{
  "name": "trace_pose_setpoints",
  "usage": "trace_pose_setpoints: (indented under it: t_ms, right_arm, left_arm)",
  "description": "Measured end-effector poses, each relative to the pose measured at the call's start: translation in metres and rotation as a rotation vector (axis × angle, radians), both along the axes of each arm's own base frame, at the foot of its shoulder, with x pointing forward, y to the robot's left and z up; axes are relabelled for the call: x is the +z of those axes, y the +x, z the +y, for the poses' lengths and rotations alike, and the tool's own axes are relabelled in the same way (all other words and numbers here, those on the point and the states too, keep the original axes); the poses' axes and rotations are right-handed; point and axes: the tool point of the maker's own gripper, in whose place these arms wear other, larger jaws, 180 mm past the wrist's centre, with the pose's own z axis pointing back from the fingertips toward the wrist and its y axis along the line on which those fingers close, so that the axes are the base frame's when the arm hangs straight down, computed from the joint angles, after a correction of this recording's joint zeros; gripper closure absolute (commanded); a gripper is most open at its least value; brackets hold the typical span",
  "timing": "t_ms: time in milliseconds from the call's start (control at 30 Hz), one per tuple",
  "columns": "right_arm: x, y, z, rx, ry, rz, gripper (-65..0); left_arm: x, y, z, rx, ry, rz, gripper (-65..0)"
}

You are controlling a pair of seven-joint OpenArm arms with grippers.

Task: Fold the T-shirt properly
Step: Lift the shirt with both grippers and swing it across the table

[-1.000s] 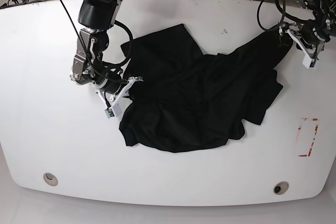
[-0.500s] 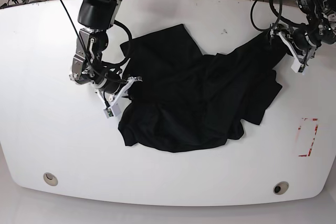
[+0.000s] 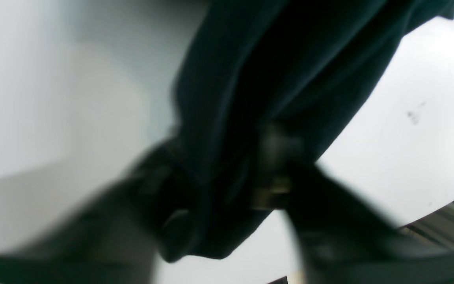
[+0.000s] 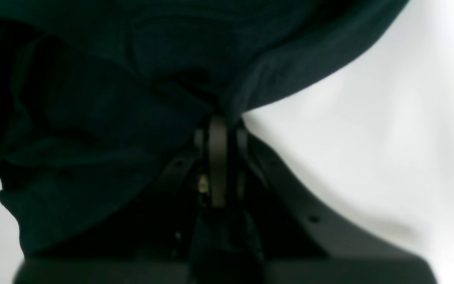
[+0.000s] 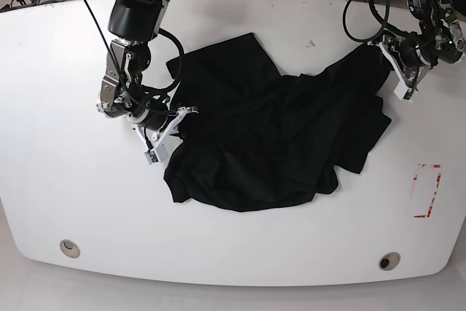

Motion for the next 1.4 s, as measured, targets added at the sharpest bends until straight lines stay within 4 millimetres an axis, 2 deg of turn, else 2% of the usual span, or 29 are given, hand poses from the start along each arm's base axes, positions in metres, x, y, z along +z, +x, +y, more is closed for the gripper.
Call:
trace_pose_setpoints:
  t_ms: [33, 167, 300, 400, 567, 733, 800, 967, 1033, 1200, 1400]
  right_arm:
    - [0.002, 0.0, 0.0, 0.0, -0.003, -0.006, 0.0]
    - [0.016, 0.004, -0.005, -0.005, -0.024, -0.054, 0.0]
    - [0.033, 0.01, -0.021, -0.074, -0.026, -0.103, 0.0]
    - [0.04, 0.012, -0.039, -0.133, -0.036, -0.122, 0.0]
    - [0.047, 0.01, -0.06, -0.139, -0.103, -0.136, 0.0]
    - [0.066, 0.014, -0.077, -0.147, -0.148, -0.192, 0.0]
    - [0.072, 0.015, -0.082, -0.144, -0.172, -0.208, 0.0]
    - [0.098, 0.025, -0.104, -0.15, -0.241, -0.273, 0.0]
    - [0.109, 0.031, -0.111, -0.154, -0.257, -0.301, 0.0]
    - [0.142, 0.049, -0.131, -0.164, -0.309, -0.374, 0.0]
    - [0.189, 0.07, -0.153, -0.187, -0.359, -0.473, 0.0]
  left_arm:
    - [-0.001, -0.001, 0.0, -0.001, 0.002, 0.006, 0.0]
    - [-0.001, -0.001, 0.0, -0.005, 0.004, 0.011, 0.0]
    - [0.004, 0.001, 0.002, -0.02, 0.03, 0.022, 0.0]
    - [0.021, 0.013, 0.011, -0.029, 0.076, -0.017, 0.0]
    - [0.067, 0.042, 0.031, 0.004, 0.151, -0.165, 0.0]
    - [0.101, 0.064, 0.034, -0.033, 0.227, -0.249, 0.0]
    - [0.12, 0.078, 0.035, -0.056, 0.264, -0.29, 0.0]
    - [0.188, 0.12, 0.038, -0.052, 0.315, -0.497, 0.0]
    - [0.209, 0.133, 0.039, -0.039, 0.321, -0.556, 0.0]
    - [0.268, 0.161, 0.04, -0.015, 0.334, -0.709, 0.0]
    - [0.339, 0.184, 0.042, 0.02, 0.386, -0.873, 0.0]
